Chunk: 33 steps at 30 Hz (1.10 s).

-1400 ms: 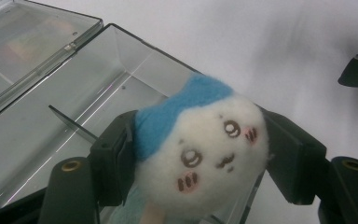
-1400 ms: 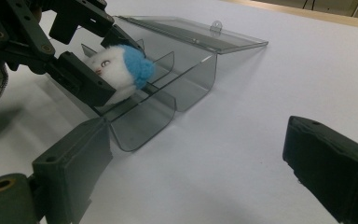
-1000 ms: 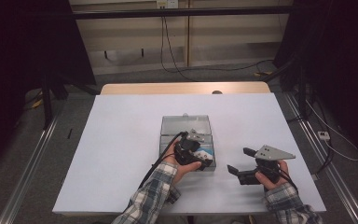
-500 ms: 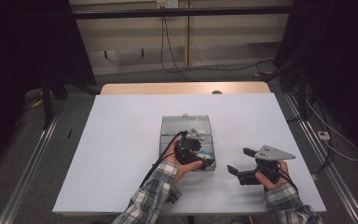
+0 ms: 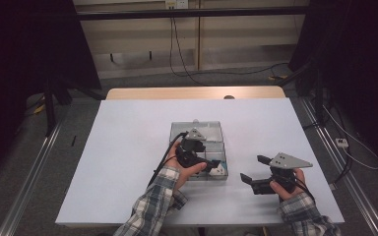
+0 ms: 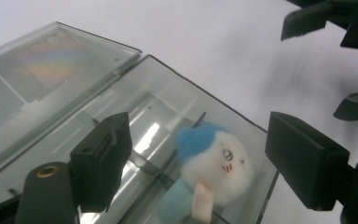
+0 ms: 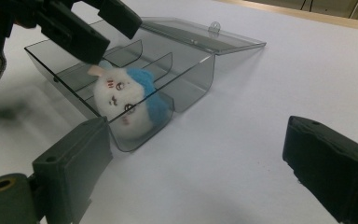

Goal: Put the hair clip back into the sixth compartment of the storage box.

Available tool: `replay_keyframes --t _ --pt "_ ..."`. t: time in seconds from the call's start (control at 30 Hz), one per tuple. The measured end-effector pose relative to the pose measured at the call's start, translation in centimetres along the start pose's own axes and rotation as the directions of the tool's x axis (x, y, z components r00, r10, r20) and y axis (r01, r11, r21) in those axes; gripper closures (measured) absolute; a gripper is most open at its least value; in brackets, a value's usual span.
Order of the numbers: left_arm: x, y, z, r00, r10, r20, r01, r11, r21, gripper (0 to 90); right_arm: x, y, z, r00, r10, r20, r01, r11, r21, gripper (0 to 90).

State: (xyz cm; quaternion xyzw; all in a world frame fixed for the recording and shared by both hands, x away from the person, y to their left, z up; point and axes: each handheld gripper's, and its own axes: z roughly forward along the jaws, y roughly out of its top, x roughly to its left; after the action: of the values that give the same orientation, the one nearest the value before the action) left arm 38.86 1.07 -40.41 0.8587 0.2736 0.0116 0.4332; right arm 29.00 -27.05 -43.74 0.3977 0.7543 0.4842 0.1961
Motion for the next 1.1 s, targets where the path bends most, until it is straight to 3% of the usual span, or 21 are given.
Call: replay_keyframes --t 0.03,0.07,0.6,0.77,1.1 --pt "0.1 0.0 -0.2 0.9998 -0.003 -0.02 0.003 1.0 -0.005 22.4 0.0 0.0 0.0 1.0 -0.002 0.0 0.002 1.0 -0.002 7.5" --pt "0.3 0.1 -0.4 1.0 -0.008 -0.003 0.008 0.9999 -0.015 22.3 0.0 0.1 0.0 1.0 -0.002 0.0 0.002 1.0 -0.001 7.5" --pt "2.8 0.1 -3.0 0.997 -0.058 -0.052 0.054 0.9956 -0.077 19.6 -0.3 1.5 0.4 0.9992 0.005 0.04 -0.004 1.0 -0.027 7.5" --pt "3.5 0.2 -3.7 0.9943 -0.075 -0.075 0.068 0.9933 -0.093 18.3 -0.7 2.4 1.3 0.9986 -0.013 0.051 0.015 0.999 -0.031 7.5" --pt "4.9 -0.1 -3.7 0.9899 -0.098 -0.102 0.089 0.9925 -0.084 17.6 -1.8 4.6 3.4 0.9966 0.02 0.08 -0.016 0.999 -0.048 7.5"
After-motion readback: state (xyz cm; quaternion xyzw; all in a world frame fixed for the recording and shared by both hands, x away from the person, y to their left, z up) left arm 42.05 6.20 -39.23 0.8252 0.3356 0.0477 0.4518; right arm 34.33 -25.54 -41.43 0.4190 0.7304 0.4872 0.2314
